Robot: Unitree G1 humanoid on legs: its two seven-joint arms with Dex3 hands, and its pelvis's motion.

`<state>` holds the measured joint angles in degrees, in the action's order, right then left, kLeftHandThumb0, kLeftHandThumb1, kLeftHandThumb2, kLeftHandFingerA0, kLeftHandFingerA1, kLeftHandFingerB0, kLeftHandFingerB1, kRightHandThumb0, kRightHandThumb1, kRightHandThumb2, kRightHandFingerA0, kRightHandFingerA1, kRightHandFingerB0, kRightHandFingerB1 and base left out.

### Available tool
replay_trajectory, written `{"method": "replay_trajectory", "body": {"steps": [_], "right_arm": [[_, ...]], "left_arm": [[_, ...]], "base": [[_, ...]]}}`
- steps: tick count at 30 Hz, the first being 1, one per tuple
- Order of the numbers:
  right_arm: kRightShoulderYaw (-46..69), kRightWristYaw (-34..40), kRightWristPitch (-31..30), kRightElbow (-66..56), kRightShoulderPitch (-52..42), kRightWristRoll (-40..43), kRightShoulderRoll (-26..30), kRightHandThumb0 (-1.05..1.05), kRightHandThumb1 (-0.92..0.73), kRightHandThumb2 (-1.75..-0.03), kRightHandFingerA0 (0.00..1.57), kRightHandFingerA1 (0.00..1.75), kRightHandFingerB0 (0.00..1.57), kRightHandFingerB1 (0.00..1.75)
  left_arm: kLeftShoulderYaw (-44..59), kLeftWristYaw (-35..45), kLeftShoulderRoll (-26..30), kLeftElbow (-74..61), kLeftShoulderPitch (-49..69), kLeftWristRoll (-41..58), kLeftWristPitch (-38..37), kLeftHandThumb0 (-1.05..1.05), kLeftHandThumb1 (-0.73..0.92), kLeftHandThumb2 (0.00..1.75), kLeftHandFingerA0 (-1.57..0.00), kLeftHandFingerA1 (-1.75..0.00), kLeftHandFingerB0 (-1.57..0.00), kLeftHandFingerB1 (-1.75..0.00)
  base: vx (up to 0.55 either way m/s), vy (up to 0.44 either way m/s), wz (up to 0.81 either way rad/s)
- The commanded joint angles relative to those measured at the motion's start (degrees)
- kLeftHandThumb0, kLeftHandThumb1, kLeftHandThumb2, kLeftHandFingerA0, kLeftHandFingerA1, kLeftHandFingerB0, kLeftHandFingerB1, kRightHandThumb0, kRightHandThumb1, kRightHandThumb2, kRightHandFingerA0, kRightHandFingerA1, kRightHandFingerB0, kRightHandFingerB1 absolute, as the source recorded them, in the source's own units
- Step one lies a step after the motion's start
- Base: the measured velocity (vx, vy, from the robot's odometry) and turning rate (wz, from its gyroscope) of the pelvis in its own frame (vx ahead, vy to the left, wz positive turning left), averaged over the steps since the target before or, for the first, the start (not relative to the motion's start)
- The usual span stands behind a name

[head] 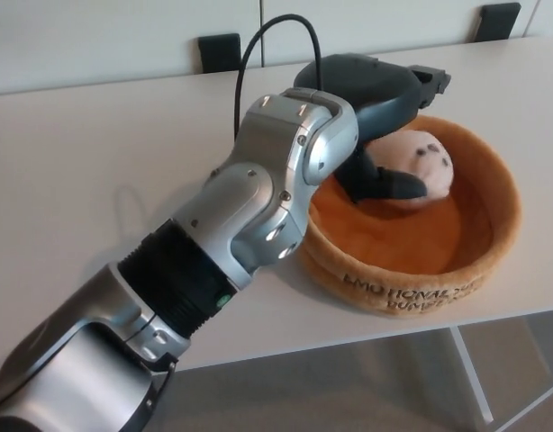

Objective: The robot walks towards a table in front, picks a dumpling toy with left hand and puts it in an orange round plate

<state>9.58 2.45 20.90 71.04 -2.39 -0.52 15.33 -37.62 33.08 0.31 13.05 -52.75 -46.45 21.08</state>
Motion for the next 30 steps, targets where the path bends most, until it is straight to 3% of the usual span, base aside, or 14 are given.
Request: {"method": "replay_trajectory", "body": {"steps": [1,2,3,6,7,8,9,11,12,17,18,23,24,30], "right_arm": [[0.9,-0.8,-0.3,-0.1,-0.1,0.9,0.3,-0.32,-0.09,-1.04,0.84,1.29,0.09,0.89],[0.8,-0.5,-0.2,0.0,-0.1,0.7,0.3,-0.32,-0.12,-0.96,0.94,1.08,0.20,0.66],[0.9,-0.5,-0.1,0.2,0.0,0.6,0.2,-0.28,-0.11,-0.95,1.04,1.12,0.19,0.65],[1.3,-0.9,-0.3,0.1,0.0,1.1,-0.1,-0.28,-0.12,-0.95,1.04,1.12,0.18,0.64],[1.2,-0.8,-0.3,0.1,0.0,1.0,-0.1,-0.32,-0.10,-1.01,0.95,1.33,0.08,0.88],[1.0,-0.7,-0.2,0.0,-0.1,0.7,-0.1,-0.32,-0.10,-1.01,0.95,1.33,0.08,0.88],[0.7,-0.4,-0.3,-0.1,0.0,0.3,0.0,-0.37,-0.13,-0.99,0.88,1.35,0.10,0.88],[-0.1,0.3,-0.8,0.0,0.6,-0.6,0.3,-0.36,-0.15,-0.94,1.17,1.24,0.20,0.66],[-0.2,0.5,-1.0,0.2,0.9,-0.8,0.3,-0.32,-0.15,-0.95,1.03,1.16,0.20,0.66],[-0.3,0.7,-1.2,0.4,1.1,-0.8,0.3,-0.32,-0.15,-0.95,1.03,1.16,0.20,0.66],[-0.8,1.5,-1.3,0.3,0.9,-1.3,0.4,-0.34,-0.07,-1.05,0.87,1.33,0.07,0.98],[-1.4,0.5,-0.1,0.0,0.2,-1.7,1.1,-0.32,-0.04,-1.12,0.96,1.34,0.05,0.98],[-1.6,1.0,-0.4,0.3,0.1,-2.0,1.3,-0.30,-0.10,-1.03,0.74,1.30,0.13,0.79],[-1.8,1.9,-0.4,0.4,-0.5,-2.2,1.2,-0.28,-0.07,-1.05,0.75,1.36,0.11,0.83]], "left_arm": [[-1.2,4.6,0.4,-2.5,-1.6,-2.3,3.8,-1.05,0.74,1.20,0.00,-0.11,0.00,-0.08],[-1.5,4.8,0.7,-2.8,-1.9,-2.6,3.6,-1.05,0.75,1.22,0.00,-0.12,0.00,-0.07],[-1.5,5.2,1.1,-3.3,-2.2,-2.6,3.4,-1.05,0.92,0.74,0.00,-0.17,0.00,0.00],[-0.9,6.2,1.4,-4.6,-1.9,-1.8,4.1,-1.05,0.92,0.74,0.00,-0.14,0.00,-0.01],[-0.8,6.3,1.6,-5.0,-1.9,-1.8,4.1,-1.05,0.75,1.23,0.00,-0.13,0.00,-0.06],[-0.7,6.5,2.0,-5.6,-1.8,-1.9,4.1,-1.05,0.75,1.23,0.00,-0.13,0.00,-0.06],[0.8,5.9,2.7,-9.0,-0.6,-1.6,4.2,-1.05,0.74,1.18,-0.01,-0.13,0.00,-0.06],[4.7,4.3,3.7,-17.7,2.5,-0.8,5.0,-1.05,0.71,1.10,-0.05,-0.16,0.00,-0.05],[7.4,4.3,3.6,-23.1,4.4,1.4,4.9,-0.69,0.44,0.77,-0.08,-0.36,0.00,-0.15],[11.2,4.9,3.4,-30.9,7.4,4.4,4.6,-0.69,0.44,0.77,-0.08,-0.36,0.00,-0.15],[14.4,6.6,4.7,-39.9,11.0,7.2,3.6,-0.27,0.46,0.62,-0.14,-0.38,-0.03,-0.23],[25.6,13.5,7.7,-65.3,20.9,16.7,4.9,-0.23,0.49,0.57,-0.16,-0.34,-0.09,-0.30],[34.2,15.1,9.8,-68.5,25.3,24.8,0.0,-0.23,0.49,0.56,-0.21,-0.41,-0.09,-0.35],[58.8,15.5,20.5,-73.0,50.8,55.6,-20.0,-0.19,0.51,0.56,-0.20,-0.40,-0.16,-0.34]], "base": [[0.00,0.000,0.00],[0.00,0.000,0.00],[0.00,0.000,0.00],[0.00,0.000,0.00],[0.00,0.000,0.00],[0.00,0.000,0.00],[0.00,0.000,0.00],[0.00,0.000,0.00],[0.00,0.000,0.00],[0.00,0.000,0.00],[0.00,0.000,0.00],[0.00,0.000,0.00],[0.00,0.000,0.00],[0.00,0.000,0.00]]}}
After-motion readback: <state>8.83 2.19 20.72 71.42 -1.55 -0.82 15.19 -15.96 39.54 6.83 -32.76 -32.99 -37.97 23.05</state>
